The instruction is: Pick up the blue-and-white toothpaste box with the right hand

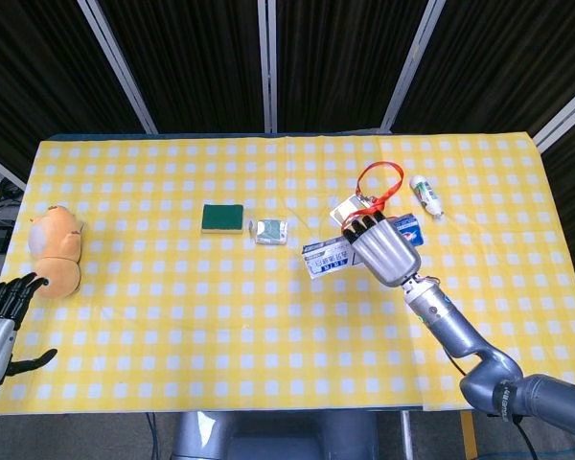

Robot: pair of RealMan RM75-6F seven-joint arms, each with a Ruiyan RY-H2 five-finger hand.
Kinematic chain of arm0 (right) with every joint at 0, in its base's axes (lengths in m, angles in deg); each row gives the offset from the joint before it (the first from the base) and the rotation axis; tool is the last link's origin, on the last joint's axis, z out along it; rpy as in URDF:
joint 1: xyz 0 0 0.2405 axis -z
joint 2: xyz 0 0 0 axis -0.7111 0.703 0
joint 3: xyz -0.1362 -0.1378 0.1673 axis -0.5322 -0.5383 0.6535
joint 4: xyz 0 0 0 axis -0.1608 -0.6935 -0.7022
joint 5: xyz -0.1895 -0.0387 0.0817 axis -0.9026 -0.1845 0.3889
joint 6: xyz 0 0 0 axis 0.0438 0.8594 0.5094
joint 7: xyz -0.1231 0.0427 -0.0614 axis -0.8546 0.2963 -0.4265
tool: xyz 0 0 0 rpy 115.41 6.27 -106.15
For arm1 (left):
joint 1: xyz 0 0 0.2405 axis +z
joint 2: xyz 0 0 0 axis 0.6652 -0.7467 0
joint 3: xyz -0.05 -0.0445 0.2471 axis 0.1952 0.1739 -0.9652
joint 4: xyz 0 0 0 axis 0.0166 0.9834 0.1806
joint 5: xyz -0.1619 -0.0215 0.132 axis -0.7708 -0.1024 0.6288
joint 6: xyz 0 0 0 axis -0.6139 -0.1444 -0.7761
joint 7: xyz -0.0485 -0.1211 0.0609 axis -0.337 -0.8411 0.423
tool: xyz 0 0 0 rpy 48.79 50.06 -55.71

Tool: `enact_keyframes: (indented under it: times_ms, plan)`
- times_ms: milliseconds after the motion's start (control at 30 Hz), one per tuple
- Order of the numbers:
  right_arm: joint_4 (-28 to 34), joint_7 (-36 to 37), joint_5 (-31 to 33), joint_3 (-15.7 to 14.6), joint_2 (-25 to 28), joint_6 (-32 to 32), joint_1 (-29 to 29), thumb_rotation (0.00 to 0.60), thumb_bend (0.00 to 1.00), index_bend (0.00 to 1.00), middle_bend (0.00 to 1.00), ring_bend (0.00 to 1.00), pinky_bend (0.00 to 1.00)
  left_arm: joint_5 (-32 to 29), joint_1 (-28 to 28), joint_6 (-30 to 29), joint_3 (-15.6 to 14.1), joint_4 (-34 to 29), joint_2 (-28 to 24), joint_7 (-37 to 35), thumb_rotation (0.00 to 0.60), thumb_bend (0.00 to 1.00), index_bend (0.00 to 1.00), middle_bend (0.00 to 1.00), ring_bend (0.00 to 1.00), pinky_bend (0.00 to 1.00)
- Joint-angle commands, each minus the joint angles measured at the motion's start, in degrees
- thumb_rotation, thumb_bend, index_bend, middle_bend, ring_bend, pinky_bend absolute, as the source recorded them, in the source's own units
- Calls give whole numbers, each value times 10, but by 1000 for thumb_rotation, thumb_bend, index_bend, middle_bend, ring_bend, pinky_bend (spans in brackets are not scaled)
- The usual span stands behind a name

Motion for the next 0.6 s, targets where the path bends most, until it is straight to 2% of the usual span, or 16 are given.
enact_keyframes:
  times_ms: [33,167,300,467,600]
  plan:
    - [83,-210,-82,3,87,48,1,600,348,513,534,493,517,4,3,-4,-2,-1,-3,-6,600,0,0,0,0,0]
    - [121,-293,-112,10,125,43,-4,600,350,513,530,485,516,9,5,-10,-4,-2,-6,-14,600,0,0,0,0,0]
    - [155,-331,-134,23,152,42,-8,600,351,510,527,481,508,14,6,-12,-6,-2,-9,-18,600,0,0,0,0,0]
    - [166,-377,-148,38,169,33,-12,600,352,494,504,456,465,13,5,-10,-6,-1,-9,-17,600,0,0,0,0,0]
    - [164,-408,-161,36,181,8,-17,600,354,492,501,445,435,12,5,-9,-5,-2,-7,-14,600,0,0,0,0,0]
